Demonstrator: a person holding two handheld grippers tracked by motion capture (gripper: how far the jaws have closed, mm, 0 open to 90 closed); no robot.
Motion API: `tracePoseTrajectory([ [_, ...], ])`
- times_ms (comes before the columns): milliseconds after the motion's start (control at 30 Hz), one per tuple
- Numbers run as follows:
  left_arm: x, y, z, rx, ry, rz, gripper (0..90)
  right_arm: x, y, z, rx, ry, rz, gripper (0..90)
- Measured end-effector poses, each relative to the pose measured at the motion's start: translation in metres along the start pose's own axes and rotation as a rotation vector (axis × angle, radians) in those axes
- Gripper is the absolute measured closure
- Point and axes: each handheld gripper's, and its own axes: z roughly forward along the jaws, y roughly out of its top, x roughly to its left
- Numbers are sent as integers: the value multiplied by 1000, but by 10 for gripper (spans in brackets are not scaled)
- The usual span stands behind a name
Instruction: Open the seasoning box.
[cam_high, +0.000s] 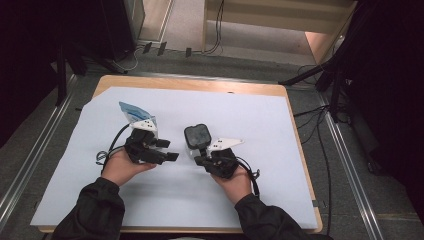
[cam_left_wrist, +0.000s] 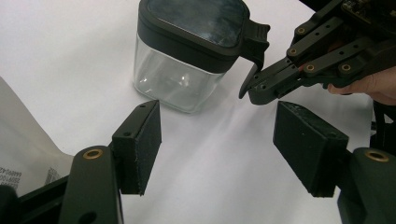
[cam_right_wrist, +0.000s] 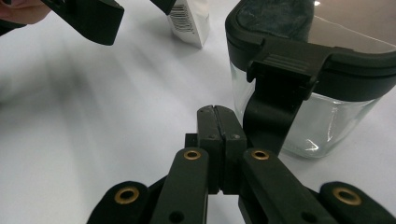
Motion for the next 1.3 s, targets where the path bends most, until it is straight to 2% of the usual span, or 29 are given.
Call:
tracePoseTrajectory([
  [600, 0, 0, 1, 1, 6, -3, 335, -6, -1, -5, 5, -20, 16, 900],
  [800, 0, 1, 1, -27, 18, -9, 338, -12, -2, -10, 10, -41, 24, 900],
  [1200, -1, 2, 3, -27, 16, -9, 341, -31, -4, -21, -4, -84, 73, 900],
  [1300, -1, 4, 5, -49, 18, -19, 357, -36, -4, -23, -6, -97, 82, 900],
])
